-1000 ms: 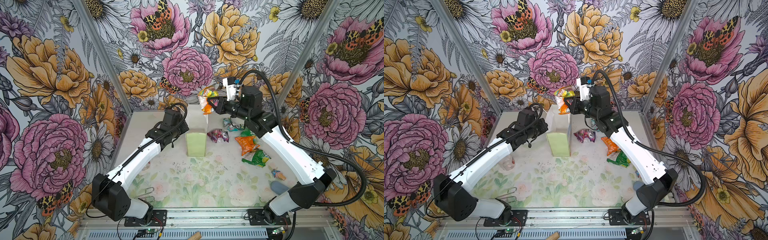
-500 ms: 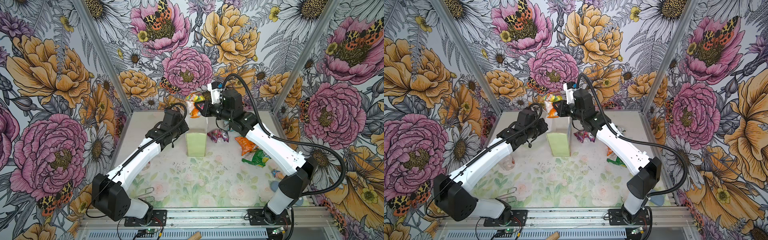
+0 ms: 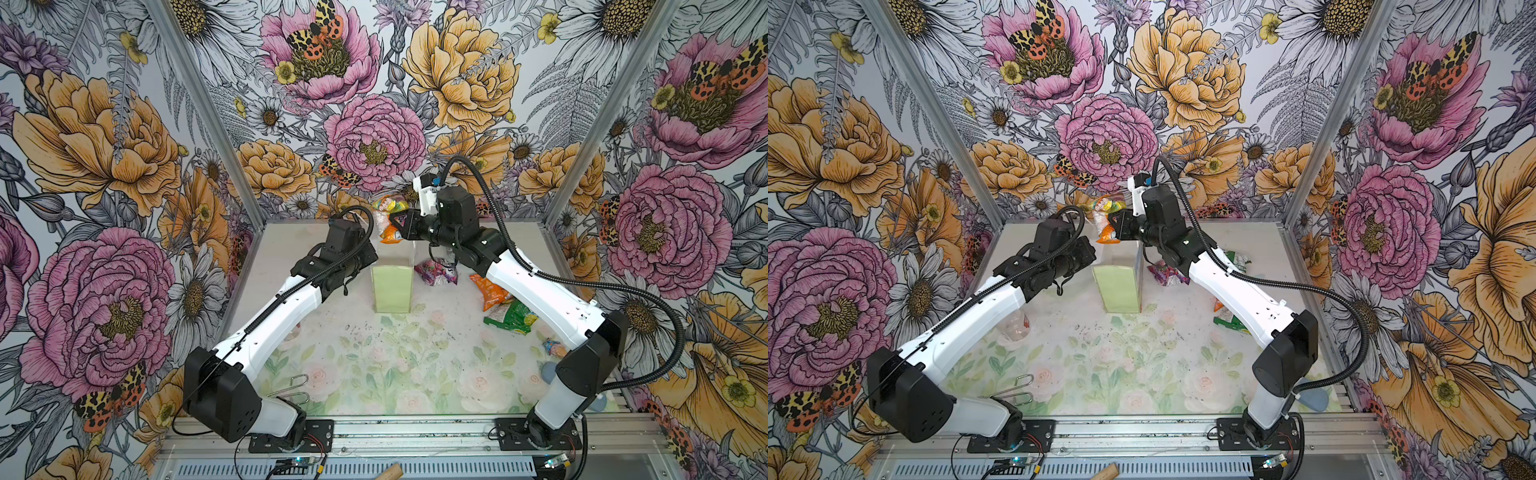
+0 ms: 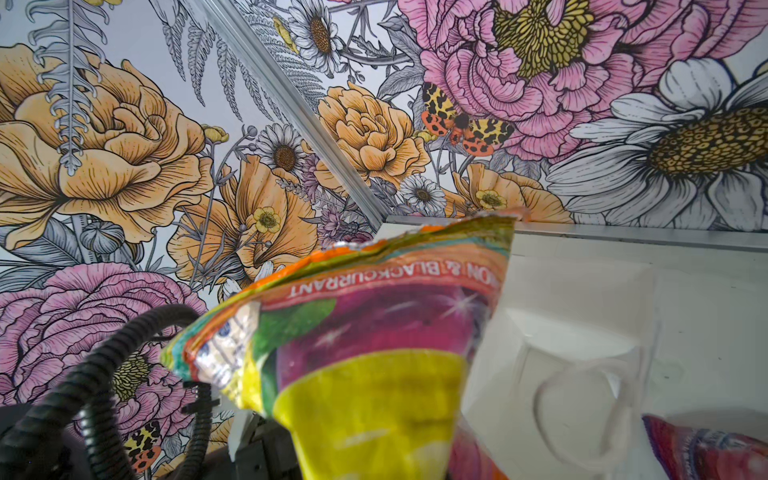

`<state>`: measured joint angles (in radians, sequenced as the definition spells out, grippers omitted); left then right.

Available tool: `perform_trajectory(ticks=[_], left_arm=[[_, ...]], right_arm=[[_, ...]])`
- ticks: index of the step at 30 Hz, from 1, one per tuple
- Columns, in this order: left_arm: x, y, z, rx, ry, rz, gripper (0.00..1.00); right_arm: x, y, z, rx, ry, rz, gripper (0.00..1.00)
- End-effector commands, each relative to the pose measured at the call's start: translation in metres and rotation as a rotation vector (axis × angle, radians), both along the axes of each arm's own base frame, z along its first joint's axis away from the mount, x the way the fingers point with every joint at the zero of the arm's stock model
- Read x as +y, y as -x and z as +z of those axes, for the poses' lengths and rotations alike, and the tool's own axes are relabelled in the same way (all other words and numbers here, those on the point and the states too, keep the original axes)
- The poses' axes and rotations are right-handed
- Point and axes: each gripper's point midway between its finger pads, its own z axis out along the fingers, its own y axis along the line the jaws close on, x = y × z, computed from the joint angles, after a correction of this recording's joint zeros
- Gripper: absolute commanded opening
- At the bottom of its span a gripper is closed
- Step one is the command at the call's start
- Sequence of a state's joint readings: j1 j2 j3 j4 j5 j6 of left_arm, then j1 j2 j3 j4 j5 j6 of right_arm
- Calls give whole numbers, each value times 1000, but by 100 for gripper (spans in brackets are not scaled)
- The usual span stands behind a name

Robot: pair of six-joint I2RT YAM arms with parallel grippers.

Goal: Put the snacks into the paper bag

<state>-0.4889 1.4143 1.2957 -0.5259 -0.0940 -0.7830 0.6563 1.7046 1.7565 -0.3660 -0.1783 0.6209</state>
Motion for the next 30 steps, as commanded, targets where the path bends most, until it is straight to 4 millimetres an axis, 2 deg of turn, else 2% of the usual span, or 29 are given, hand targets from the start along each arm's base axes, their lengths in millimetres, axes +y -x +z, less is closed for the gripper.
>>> perform_trajectory(ticks=[1, 8, 20, 22, 30], left_arm=[[-1, 0, -3, -5, -1, 14, 0], [-2, 0, -2, -5, 7, 21, 0], [0, 1, 0, -12, 15, 27, 0], [0, 1, 0, -10, 16, 26, 0], [-1, 2, 1, -15, 21, 20, 0]], right_arm=[[1, -2, 2, -1, 4, -48, 0], [-5, 2, -4, 36, 51, -149, 0], [-2, 7, -17, 61, 105, -226, 0], [-3, 7, -20, 65, 109, -241, 2], [-5, 7, -29, 91, 116, -282, 0]])
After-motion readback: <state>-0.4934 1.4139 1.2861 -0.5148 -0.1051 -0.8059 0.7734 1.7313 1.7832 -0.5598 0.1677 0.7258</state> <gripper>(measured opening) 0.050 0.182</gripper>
